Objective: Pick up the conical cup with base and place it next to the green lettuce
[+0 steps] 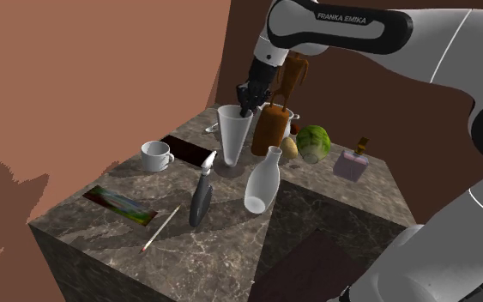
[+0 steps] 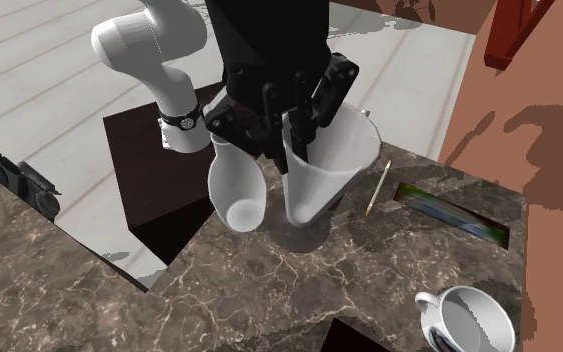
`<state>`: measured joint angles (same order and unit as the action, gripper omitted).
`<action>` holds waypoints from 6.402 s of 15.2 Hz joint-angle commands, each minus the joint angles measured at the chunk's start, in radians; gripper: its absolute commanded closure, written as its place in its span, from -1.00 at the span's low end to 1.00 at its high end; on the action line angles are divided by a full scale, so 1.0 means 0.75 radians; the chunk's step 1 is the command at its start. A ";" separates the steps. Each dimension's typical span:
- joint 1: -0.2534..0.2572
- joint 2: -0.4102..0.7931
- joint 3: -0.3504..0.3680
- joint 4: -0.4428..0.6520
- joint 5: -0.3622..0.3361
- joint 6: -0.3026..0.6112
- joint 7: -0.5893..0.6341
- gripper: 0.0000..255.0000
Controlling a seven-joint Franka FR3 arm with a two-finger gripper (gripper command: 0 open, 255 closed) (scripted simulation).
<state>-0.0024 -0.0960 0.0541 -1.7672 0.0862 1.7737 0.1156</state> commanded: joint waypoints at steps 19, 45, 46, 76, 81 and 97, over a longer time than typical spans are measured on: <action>0.000 0.125 0.000 0.520 -0.009 -0.393 0.032 1.00; -0.255 0.125 -0.226 0.763 0.040 -0.680 -0.412 1.00; -0.273 0.127 -0.244 0.766 0.043 -0.686 -0.447 1.00; -0.451 0.006 -0.402 0.243 0.022 -0.323 -0.827 1.00; -0.450 -0.024 -0.399 0.118 0.015 -0.226 -0.831 1.00; -0.450 -0.062 -0.395 -0.211 0.010 0.065 -0.854 1.00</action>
<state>-0.3395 -0.1437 -0.2419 -1.9165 0.0934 1.8113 -0.5231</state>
